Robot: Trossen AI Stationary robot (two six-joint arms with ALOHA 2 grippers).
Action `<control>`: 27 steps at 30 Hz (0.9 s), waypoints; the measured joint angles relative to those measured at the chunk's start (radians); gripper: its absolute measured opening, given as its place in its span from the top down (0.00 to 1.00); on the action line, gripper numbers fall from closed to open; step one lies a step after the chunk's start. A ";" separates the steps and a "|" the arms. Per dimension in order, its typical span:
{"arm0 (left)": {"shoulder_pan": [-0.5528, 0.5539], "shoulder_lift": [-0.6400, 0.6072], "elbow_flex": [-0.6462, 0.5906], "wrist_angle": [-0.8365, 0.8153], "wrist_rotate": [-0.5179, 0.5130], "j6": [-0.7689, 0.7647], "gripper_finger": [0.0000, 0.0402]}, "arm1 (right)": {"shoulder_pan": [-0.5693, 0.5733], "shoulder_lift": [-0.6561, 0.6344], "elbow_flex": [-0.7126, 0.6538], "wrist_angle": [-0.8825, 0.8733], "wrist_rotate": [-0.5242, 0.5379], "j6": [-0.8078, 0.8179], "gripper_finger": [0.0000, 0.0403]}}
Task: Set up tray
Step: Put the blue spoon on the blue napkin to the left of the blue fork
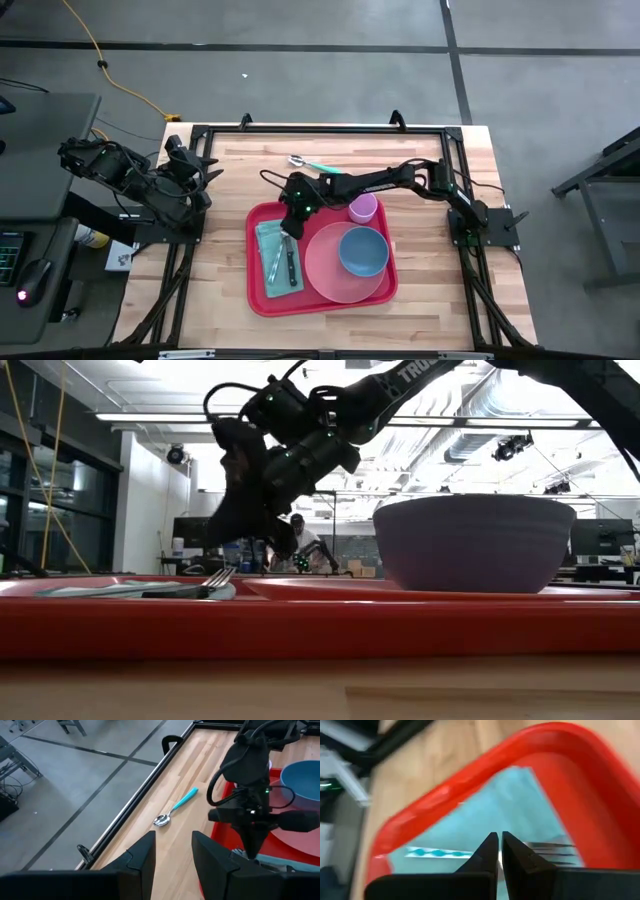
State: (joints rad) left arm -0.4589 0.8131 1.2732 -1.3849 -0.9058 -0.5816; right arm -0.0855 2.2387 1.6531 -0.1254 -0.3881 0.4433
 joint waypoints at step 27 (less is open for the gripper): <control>0.000 0.000 0.000 0.068 0.009 0.033 0.61 | 0.149 0.000 0.000 0.076 -0.086 -0.002 1.00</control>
State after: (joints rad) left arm -0.4588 0.8135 1.2736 -1.3172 -0.8965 -0.5486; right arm 0.0639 2.2387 1.6535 -0.0494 -0.4744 0.4416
